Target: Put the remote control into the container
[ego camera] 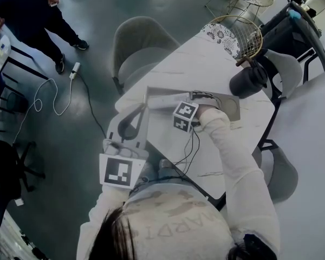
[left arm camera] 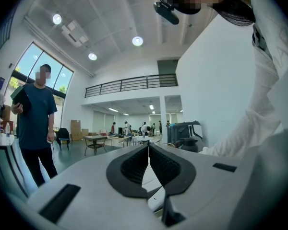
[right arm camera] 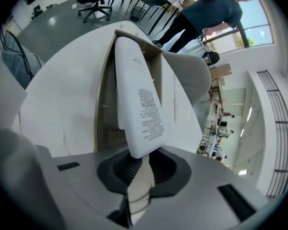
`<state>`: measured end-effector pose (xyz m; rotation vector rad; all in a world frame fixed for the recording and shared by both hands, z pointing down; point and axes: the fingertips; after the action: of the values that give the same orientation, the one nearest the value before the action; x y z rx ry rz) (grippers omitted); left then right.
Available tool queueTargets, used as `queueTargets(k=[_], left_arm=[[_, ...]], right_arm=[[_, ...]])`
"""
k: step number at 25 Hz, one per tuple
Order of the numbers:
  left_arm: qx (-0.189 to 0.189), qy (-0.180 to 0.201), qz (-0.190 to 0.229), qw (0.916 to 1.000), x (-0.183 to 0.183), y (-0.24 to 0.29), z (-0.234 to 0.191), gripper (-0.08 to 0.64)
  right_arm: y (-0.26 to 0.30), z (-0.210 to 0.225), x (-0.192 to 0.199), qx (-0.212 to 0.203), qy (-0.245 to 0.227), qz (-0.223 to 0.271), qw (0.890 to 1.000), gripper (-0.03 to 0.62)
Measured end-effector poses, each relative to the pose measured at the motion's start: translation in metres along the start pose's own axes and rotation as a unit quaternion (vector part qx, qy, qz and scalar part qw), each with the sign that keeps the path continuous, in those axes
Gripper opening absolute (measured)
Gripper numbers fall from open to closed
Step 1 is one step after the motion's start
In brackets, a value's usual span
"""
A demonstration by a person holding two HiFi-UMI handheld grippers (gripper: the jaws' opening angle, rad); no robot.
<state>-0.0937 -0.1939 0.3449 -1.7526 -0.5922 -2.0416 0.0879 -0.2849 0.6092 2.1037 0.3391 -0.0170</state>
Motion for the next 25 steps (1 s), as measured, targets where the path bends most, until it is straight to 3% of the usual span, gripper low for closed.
queueTargets(k=[7, 15, 20, 25], left_arm=[[0.002, 0.001, 0.0, 1.0, -0.001, -0.002, 0.006, 0.014], [0.001, 0.003, 0.0, 1.0, -0.002, -0.001, 0.008, 0.014], [-0.002, 0.012, -0.008, 0.9999, 0.002, -0.001, 0.011, 0.014], [-0.001, 0.017, -0.007, 0.9998, 0.003, -0.005, 0.015, 0.014]], right_arm=[[-0.004, 0.012, 0.004, 0.055, -0.012, 0.019, 0.998, 0.04], [-0.02, 0.012, -0.008, 0.057, 0.042, 0.128, 0.989, 0.031], [-0.029, 0.009, -0.015, 0.06, 0.092, 0.194, 0.975, 0.026], [-0.056, 0.018, -0.025, 0.062, 0.181, 0.27, 0.944, 0.024]])
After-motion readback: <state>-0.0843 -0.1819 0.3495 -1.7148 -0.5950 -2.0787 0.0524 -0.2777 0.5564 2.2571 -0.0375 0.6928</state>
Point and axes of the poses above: the fingertips, and each gripper's own axes: y forward along the fingers, z to its right, x out of its underside, and after that the axes turned 6 degrees about y, right-handed
